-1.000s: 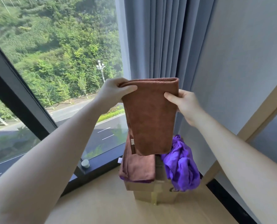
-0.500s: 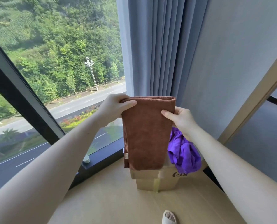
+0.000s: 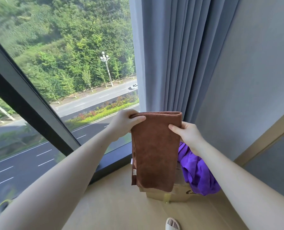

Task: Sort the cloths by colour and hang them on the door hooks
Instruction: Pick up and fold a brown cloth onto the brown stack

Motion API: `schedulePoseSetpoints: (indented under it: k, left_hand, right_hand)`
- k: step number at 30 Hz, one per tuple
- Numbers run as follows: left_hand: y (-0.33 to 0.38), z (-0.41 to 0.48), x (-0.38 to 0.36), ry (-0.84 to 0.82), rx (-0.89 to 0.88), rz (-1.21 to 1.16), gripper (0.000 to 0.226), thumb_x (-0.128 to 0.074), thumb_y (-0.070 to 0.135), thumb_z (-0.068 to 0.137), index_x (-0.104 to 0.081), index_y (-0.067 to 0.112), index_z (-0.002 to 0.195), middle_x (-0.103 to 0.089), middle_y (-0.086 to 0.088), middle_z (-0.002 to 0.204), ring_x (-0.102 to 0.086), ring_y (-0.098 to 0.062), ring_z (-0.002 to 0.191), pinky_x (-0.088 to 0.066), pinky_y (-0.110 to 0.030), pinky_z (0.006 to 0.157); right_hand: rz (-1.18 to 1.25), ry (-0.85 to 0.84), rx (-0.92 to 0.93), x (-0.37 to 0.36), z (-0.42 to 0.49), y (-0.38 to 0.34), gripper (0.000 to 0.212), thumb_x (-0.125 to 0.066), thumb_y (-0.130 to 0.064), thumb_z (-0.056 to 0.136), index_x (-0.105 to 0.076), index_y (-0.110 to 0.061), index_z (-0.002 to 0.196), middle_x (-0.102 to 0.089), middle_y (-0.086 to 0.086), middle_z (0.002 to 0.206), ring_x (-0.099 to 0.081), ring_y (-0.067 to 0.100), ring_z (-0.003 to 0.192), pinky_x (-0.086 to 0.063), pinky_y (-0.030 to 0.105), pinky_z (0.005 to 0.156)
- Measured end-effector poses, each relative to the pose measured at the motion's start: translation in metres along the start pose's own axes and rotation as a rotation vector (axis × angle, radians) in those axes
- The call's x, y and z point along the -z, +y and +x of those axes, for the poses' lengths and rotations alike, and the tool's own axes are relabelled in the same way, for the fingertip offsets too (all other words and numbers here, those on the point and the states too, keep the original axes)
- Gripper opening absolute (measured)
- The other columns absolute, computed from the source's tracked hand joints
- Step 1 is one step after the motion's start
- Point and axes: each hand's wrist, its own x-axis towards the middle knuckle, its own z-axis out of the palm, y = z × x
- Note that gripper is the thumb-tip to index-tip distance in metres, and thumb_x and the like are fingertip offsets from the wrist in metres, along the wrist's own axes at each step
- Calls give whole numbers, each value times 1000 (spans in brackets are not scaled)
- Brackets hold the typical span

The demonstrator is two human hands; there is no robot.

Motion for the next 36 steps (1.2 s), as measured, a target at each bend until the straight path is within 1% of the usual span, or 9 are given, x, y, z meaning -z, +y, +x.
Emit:
schedulePoseSetpoints:
  k: [7,10,14,17,21,24,29,33,36]
  left_hand:
    - [-27,58,-25,23,135,38,22,-67,39,97,-72,18,92,-71,-12,91,-71,-29,87,-60,-54,86]
    - [-41,79,-37,60,163,46,22,-64,40,98,-72,20,95,-71,-2,90,-69,-22,84,-58,-48,86]
    - [-61,107,-49,51,204,89,26,-60,39,101,-71,16,100,-69,1,90,-63,-16,79,-52,-34,73]
    - [-76,129,-53,28,241,101,20,-59,36,102,-68,19,107,-68,3,97,-64,-16,87,-52,-30,75]
    - [-101,159,-63,-2,288,151,20,-59,26,101,-67,17,117,-65,2,106,-61,-17,93,-46,-28,73]
    - [-123,184,-73,-36,307,177,22,-63,23,99,-71,16,118,-67,3,105,-63,-18,97,-47,-27,80]
    - [-158,225,-87,-105,306,206,20,-67,24,95,-75,20,112,-73,2,111,-65,-17,105,-51,-32,94]
    - [-182,252,-99,-202,300,287,15,-66,29,93,-77,31,103,-72,8,105,-64,-19,105,-51,-34,91]
    - [-196,266,-107,-252,302,411,20,-60,32,96,-75,37,109,-71,8,116,-61,-21,114,-47,-40,101]
  right_hand:
    - [-28,-23,-78,13,69,32,14,-75,-25,93,-78,-15,102,-80,4,102,-75,25,101,-55,50,101]
    - [-25,-36,-122,16,91,45,16,-76,-26,92,-78,-15,103,-80,3,103,-76,24,101,-55,49,101]
    - [-48,-20,-186,18,117,60,18,-77,-29,91,-78,-16,103,-80,2,102,-76,23,100,-56,49,101]
    - [-86,2,-216,16,133,70,16,-76,-30,91,-79,-16,98,-80,0,97,-76,22,96,-56,47,100]
    - [-194,71,-300,12,160,84,24,-72,-36,94,-77,-13,88,-80,0,84,-74,21,82,-57,41,87]
    - [-290,128,-353,9,186,102,35,-70,-40,94,-74,-7,83,-78,9,85,-68,24,77,-51,36,73]
    - [-486,216,-438,6,212,126,43,-65,-43,96,-59,-9,70,-61,6,74,-54,23,72,-36,35,61]
    - [-590,235,-519,8,227,138,46,-59,-45,98,-53,-11,67,-60,6,75,-54,24,72,-35,34,59]
    - [-748,234,-567,10,232,144,50,-53,-54,98,-48,-17,65,-62,4,79,-60,30,84,-39,34,63]
